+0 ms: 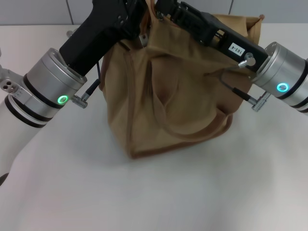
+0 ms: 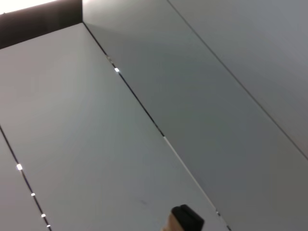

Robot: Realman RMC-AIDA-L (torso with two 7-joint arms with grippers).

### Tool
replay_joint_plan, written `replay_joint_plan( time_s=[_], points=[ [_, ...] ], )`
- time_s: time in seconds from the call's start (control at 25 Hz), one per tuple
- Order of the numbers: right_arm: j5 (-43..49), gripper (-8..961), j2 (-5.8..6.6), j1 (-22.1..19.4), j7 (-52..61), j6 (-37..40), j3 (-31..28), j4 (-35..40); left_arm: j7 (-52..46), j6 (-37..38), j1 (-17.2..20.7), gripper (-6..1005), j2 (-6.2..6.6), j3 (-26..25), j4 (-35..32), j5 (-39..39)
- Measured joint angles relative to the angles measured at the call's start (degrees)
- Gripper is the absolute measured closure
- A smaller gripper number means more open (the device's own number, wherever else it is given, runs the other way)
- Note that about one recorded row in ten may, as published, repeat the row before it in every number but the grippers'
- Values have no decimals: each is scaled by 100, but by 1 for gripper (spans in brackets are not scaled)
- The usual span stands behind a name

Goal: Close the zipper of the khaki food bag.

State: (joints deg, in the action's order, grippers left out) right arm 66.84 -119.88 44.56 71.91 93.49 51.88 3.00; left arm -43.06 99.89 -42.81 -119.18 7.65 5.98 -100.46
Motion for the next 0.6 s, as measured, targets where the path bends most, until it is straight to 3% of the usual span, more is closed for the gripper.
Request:
replay_joint_plan(
  time_s=[0.6],
  points=[
    [18,456,-1,-14,192,97,50,7,8,-18,1,977,0,0,0,2]
  ],
)
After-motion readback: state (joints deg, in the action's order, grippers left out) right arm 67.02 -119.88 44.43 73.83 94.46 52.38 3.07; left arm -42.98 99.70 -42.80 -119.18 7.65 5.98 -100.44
